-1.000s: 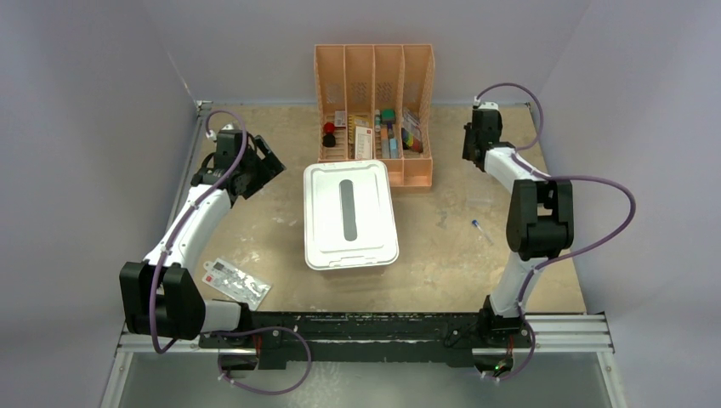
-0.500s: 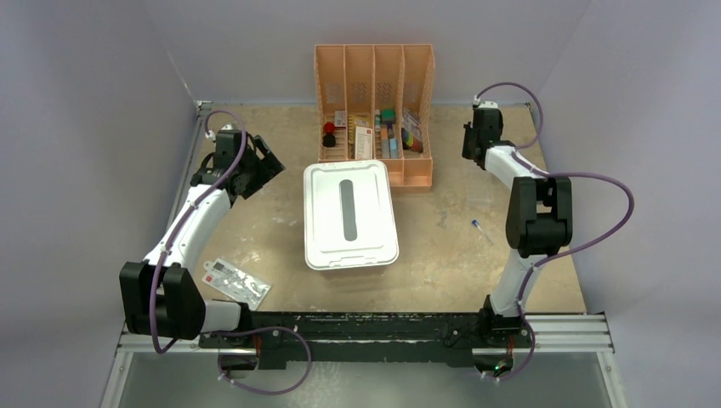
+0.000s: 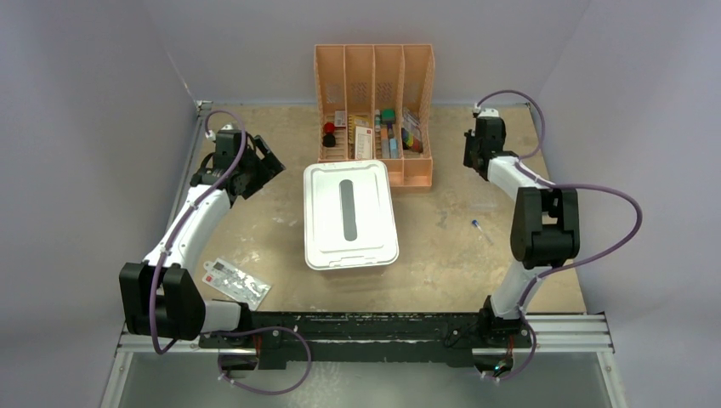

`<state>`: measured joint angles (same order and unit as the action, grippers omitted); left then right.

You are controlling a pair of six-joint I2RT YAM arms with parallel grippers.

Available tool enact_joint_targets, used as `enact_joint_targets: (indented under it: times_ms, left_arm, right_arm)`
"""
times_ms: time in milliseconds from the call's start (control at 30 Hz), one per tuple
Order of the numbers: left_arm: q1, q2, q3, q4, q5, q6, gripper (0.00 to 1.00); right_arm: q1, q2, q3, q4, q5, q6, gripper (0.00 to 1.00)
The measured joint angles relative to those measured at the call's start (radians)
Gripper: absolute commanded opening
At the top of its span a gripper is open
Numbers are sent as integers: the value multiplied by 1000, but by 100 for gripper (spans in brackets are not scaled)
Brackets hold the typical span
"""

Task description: Organize the chemistry lab equipment

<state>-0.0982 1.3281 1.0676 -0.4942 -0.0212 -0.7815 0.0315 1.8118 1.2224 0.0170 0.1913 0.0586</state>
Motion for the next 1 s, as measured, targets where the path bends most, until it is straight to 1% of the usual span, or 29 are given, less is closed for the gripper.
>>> enact_joint_targets:
  times_ms: [167,300,433,533,600,667,767,833,900,1000]
  left_arm:
    - [0,-6,0,0,3,0,78]
    - [0,-9,0,0,6,0,78]
    - [0,-9,0,0,8,0,78]
    - [0,-9,0,0,10,0,78]
    - [0,-9,0,-1,10,0,78]
    - [0,-10,0,-1,10,0,78]
    - [1,-10,0,-1,10,0,78]
    - [2,-10,0,-2,10,4,79]
    - [3,-10,3,-5,10,9,78]
    - [5,-12,14,-10,9,18,79]
  right_arm:
    - [0,-30,-68,81,0,-13,20]
    - [0,-79,-159,158,0,-19,20]
    - [0,-87,-185,200,0,-23,21]
    - [0,-87,-189,207,0,-22,30]
    - [0,-87,-190,204,0,-17,39]
    - [0,-87,-190,186,-1,-10,50]
    - [0,-87,-170,126,0,11,63]
    - [0,-91,-134,68,2,29,69]
    - [0,-106,-88,11,7,50,72]
    - [0,-150,-17,-74,19,84,72]
